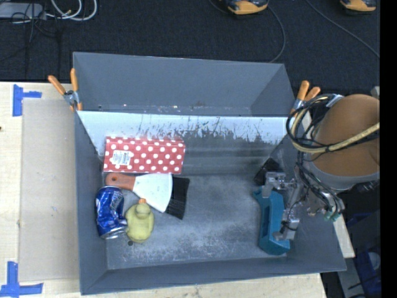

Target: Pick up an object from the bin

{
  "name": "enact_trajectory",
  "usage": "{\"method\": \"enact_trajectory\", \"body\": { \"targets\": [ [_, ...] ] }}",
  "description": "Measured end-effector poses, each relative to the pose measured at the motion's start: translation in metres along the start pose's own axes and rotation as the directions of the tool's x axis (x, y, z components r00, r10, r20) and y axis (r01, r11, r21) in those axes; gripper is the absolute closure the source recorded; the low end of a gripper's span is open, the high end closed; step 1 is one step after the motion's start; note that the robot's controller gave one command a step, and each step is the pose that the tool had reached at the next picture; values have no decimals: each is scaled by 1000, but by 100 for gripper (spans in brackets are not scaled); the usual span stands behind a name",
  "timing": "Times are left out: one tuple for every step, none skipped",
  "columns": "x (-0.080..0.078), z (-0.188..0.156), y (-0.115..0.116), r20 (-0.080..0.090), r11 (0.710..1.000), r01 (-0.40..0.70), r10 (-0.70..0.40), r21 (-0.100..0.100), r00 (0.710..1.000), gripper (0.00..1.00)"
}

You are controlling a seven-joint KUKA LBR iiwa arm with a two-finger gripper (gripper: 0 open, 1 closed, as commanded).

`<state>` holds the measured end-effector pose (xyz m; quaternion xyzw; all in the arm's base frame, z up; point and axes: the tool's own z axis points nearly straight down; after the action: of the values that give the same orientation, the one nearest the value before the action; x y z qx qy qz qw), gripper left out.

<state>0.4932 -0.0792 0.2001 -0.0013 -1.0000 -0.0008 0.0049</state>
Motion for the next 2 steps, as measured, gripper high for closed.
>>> {"method": "enact_trajectory", "body": {
  "targets": [
    [-2,-4,0,8,1000,3,-3,1,1000,0],
    [-17,37,-14,14,980,201,-201,4,979,0]
  ]
}}
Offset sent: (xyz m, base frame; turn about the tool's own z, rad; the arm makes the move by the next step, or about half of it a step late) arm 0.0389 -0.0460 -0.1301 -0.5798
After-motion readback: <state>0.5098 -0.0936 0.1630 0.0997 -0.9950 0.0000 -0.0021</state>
